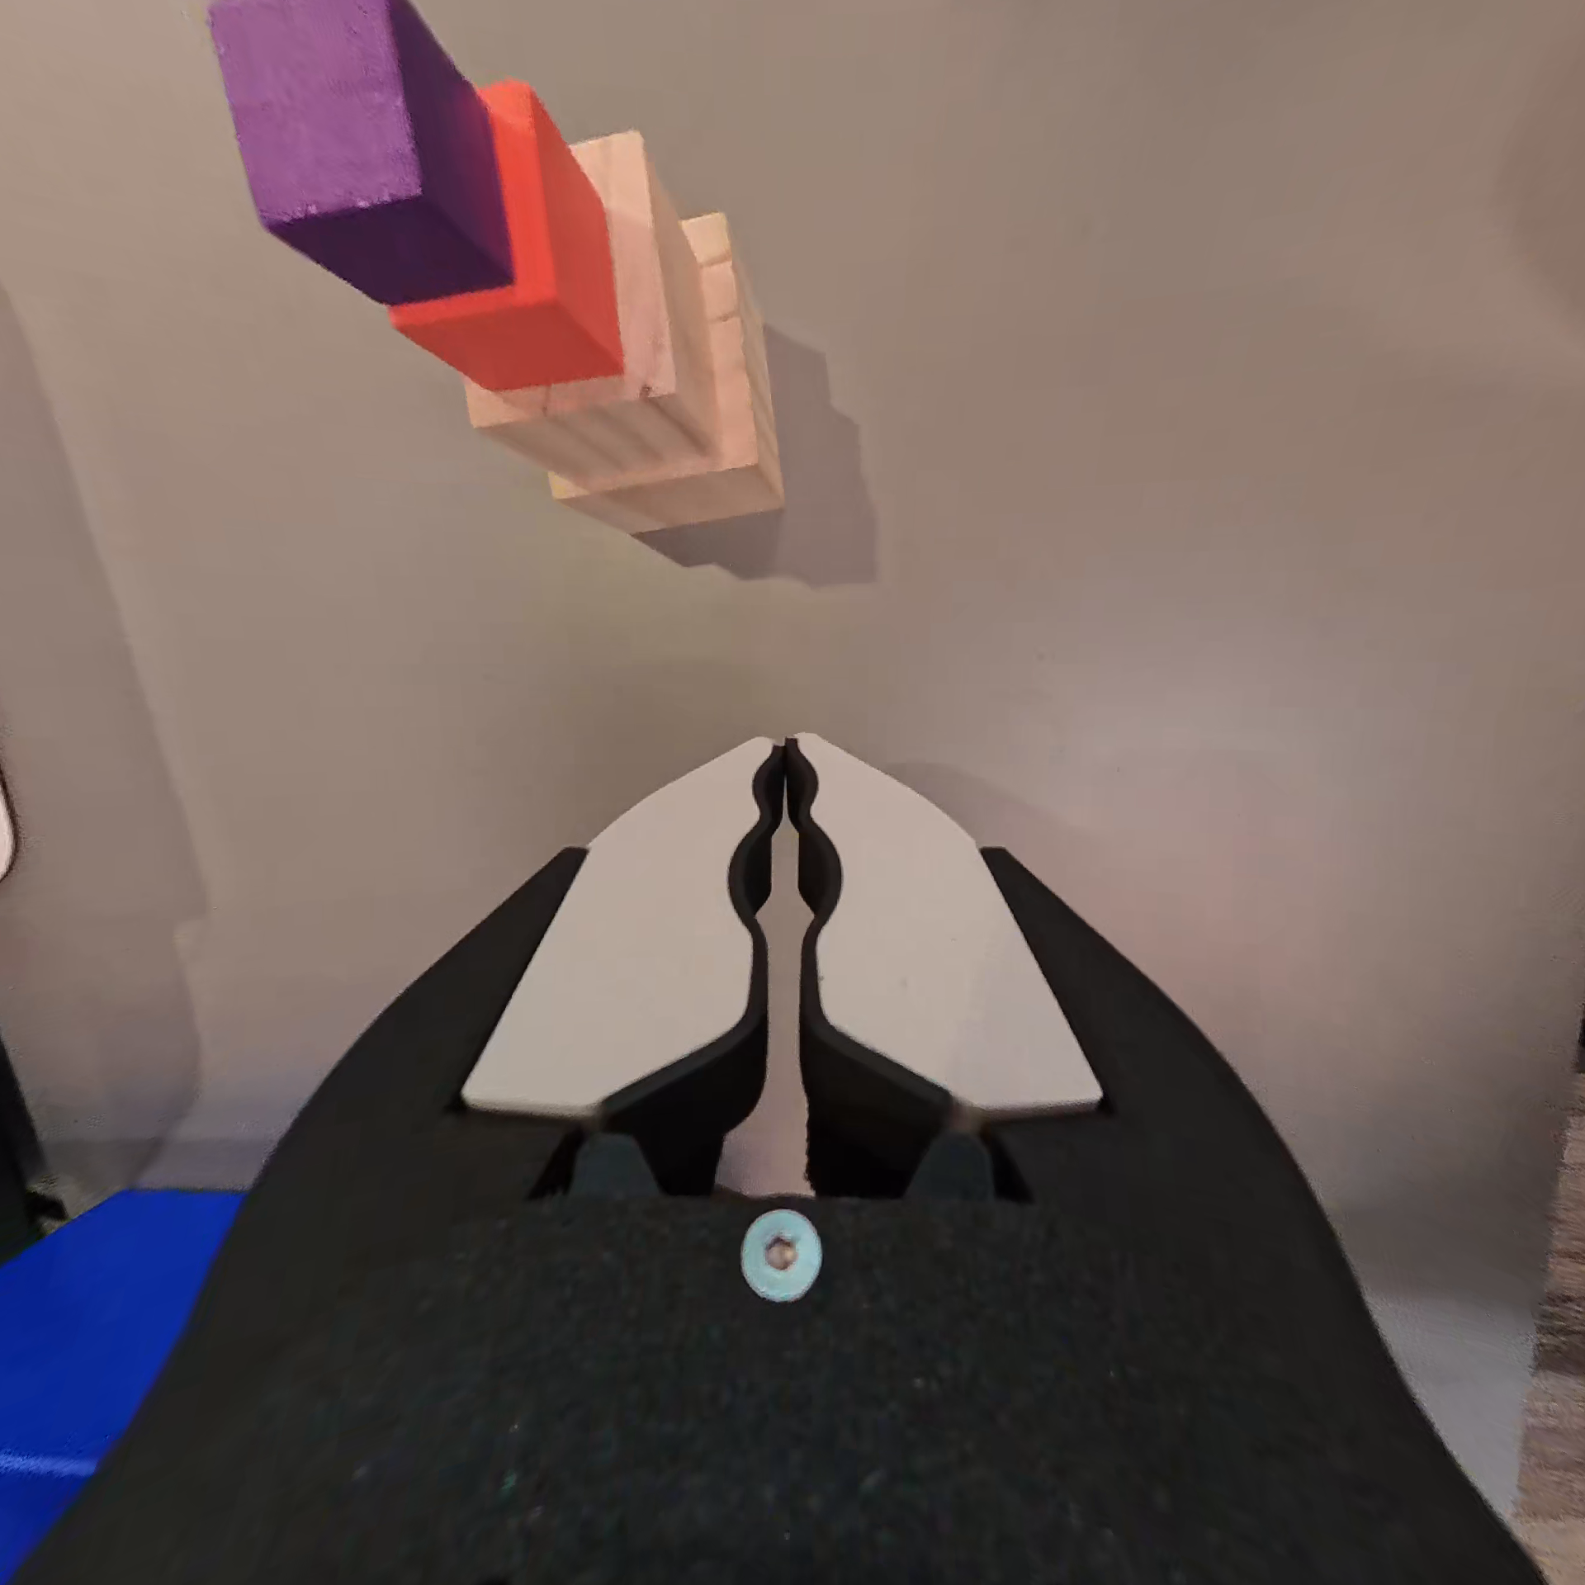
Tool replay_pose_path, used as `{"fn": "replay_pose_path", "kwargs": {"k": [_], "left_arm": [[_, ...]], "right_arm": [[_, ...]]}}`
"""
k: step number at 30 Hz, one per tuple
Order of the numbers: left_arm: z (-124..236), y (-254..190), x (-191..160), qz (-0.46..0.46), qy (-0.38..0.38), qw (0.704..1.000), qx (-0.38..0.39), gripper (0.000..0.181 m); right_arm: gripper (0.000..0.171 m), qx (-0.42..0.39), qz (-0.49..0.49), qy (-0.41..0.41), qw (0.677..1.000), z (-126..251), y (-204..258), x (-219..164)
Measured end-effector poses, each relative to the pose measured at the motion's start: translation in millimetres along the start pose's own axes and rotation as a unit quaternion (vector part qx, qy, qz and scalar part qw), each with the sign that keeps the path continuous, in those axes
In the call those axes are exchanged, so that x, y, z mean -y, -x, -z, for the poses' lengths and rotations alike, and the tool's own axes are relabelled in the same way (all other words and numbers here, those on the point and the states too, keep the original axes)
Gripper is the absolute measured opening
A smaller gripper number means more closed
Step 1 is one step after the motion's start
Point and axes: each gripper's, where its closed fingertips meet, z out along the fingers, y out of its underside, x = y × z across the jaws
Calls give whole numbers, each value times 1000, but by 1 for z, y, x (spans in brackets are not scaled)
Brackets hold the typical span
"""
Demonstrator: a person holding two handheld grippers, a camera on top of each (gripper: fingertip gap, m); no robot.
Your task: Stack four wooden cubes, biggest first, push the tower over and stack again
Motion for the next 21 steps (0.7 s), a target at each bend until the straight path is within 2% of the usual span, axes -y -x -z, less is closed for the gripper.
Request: {"fn": "replay_pose_path", "kwargs": {"k": [5, 10, 15, 21], "left_arm": [[-10, 5, -17, 62, 28, 998, -7, 0], [-20, 0, -49, 171, 76, 982, -16, 0], [-27, -5, -69, 210, 114, 971, -22, 0], [-18, 1, -74, 237, 124, 963, -25, 0]], "right_arm": [[54, 1, -4, 1, 1000, -1, -2, -2], [54, 5, -8, 6, 1000, -4, -2, -6], [53, 8, -11, 10, 1000, -6, -2, -10], [53, 5, -18, 10, 1000, -4, -8, -12]]}}
